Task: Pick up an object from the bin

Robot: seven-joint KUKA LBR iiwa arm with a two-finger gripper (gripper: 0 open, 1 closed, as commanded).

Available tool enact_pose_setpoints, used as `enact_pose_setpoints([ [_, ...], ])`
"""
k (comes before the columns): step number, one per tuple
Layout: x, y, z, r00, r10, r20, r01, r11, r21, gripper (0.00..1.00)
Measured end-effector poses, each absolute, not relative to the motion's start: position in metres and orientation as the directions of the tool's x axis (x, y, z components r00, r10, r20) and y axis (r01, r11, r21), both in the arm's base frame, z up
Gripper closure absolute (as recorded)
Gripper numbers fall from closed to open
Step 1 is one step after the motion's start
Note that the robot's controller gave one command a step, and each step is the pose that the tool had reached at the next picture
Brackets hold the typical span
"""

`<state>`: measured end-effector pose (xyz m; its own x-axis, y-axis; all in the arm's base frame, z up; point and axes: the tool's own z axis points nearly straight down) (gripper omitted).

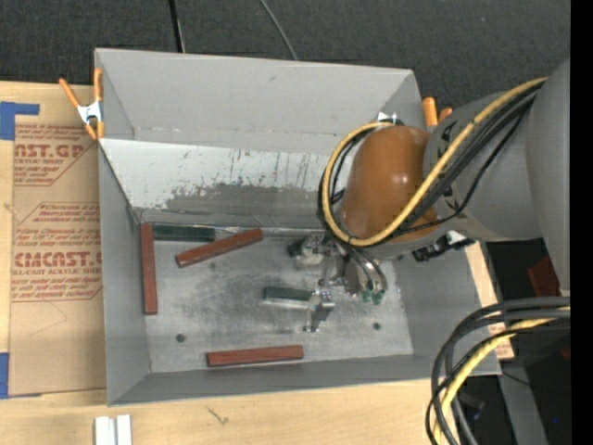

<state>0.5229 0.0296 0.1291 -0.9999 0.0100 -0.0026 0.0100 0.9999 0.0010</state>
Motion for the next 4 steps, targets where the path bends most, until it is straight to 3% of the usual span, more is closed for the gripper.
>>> enact_pose_setpoints([
  [1, 0.520, 0.034, 0.070, -0.988, 0.152, -0.009, 0.152, 0.988, 0.003, 0.00],
  [2, 0.523, 0.030, 0.075, -0.986, 0.169, 0.000, 0.169, 0.986, 0.004, 1.00],
  [4, 0.522, 0.030, 0.081, -0.986, 0.169, 0.002, 0.169, 0.986, 0.003, 1.00],
])
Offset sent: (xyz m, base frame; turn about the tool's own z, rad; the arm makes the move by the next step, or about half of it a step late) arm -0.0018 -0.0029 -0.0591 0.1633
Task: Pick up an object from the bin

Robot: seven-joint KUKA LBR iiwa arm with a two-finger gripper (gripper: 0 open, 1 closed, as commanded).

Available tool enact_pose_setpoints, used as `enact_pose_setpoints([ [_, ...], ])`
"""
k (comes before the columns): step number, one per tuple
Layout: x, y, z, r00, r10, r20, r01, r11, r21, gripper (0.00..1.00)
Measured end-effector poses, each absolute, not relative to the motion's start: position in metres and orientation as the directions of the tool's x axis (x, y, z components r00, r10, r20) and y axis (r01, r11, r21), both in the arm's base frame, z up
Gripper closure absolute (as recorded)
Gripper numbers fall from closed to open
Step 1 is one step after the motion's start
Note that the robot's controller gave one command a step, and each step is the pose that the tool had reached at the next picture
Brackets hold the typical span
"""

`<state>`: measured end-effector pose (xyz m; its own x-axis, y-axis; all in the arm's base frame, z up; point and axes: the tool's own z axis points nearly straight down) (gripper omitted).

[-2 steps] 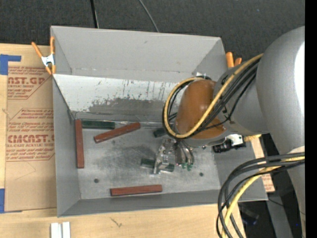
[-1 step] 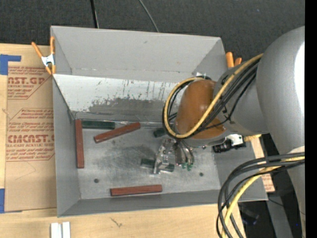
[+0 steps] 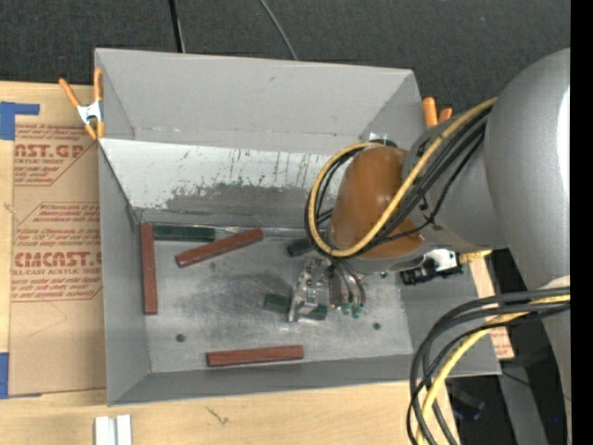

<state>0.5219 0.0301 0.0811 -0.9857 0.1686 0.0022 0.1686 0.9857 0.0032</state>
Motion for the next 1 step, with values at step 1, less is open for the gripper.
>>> enact_pose_setpoints([
  [1, 0.5219, 0.0291, 0.0919, -0.986, 0.170, -0.001, 0.170, 0.986, 0.002, 1.00],
])
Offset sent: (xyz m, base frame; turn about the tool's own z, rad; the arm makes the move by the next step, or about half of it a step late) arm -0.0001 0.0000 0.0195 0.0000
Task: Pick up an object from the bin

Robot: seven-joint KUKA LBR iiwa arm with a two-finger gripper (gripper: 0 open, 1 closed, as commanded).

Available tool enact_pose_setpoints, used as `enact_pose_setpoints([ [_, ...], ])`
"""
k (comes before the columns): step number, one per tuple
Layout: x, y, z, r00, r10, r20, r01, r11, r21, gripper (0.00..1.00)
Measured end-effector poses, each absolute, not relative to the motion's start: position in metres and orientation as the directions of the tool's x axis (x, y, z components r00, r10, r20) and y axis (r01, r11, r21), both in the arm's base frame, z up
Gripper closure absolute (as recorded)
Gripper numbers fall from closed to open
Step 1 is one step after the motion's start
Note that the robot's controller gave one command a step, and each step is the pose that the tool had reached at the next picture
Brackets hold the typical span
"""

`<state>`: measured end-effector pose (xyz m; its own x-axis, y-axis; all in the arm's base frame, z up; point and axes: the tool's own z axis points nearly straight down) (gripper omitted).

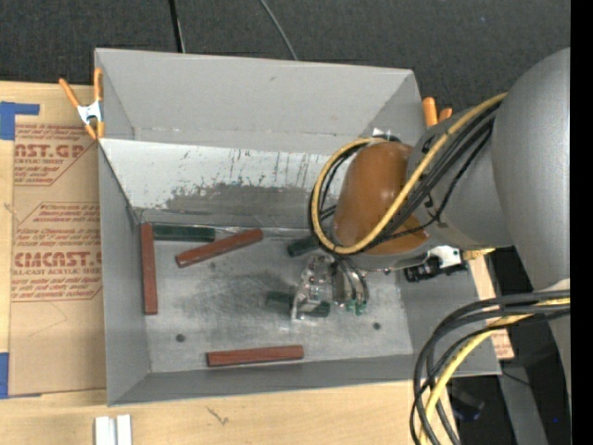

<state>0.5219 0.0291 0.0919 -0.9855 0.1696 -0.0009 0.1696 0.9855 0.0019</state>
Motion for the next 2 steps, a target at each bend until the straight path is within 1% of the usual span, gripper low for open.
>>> enact_pose_setpoints([
  [1, 0.5222, 0.0296, 0.0981, -0.986, 0.169, -0.002, 0.169, 0.986, 0.002, 1.00],
  [2, 0.5221, 0.0298, 0.0994, -0.986, 0.169, -0.001, 0.169, 0.986, 0.002, 1.00],
])
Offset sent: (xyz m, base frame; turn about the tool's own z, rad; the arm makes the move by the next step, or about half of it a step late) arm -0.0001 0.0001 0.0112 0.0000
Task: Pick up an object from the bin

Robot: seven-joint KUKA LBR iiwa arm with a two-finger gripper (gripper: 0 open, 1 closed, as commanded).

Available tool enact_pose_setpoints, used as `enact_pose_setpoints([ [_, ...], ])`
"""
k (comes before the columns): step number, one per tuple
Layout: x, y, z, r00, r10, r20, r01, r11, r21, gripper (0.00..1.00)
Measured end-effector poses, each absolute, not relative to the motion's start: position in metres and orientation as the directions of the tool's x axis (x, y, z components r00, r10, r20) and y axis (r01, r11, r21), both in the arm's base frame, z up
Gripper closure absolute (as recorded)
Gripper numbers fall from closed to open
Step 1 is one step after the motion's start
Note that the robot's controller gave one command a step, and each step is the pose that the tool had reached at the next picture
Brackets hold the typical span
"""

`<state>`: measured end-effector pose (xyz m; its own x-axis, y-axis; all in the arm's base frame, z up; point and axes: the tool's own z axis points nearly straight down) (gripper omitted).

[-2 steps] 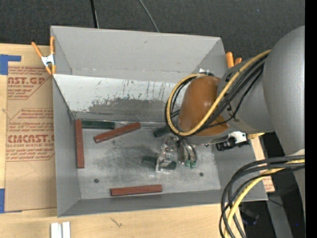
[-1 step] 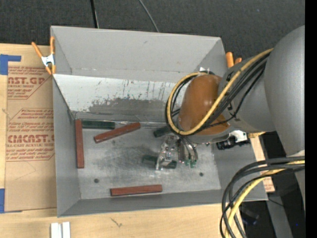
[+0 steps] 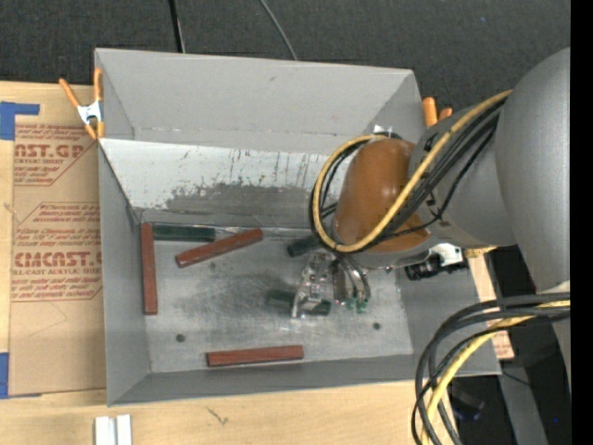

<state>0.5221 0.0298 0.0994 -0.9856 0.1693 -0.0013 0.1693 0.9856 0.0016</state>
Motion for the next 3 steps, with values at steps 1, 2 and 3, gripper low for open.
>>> enact_pose_setpoints([
  [1, 0.521, 0.030, 0.104, -0.986, 0.169, 0.001, 0.169, 0.986, 0.001, 1.00],
  [2, 0.522, 0.030, 0.109, -0.986, 0.169, 0.000, 0.169, 0.986, 0.001, 1.00],
  [3, 0.521, 0.030, 0.116, -0.985, 0.170, 0.006, 0.170, 0.985, 0.000, 1.00],
])
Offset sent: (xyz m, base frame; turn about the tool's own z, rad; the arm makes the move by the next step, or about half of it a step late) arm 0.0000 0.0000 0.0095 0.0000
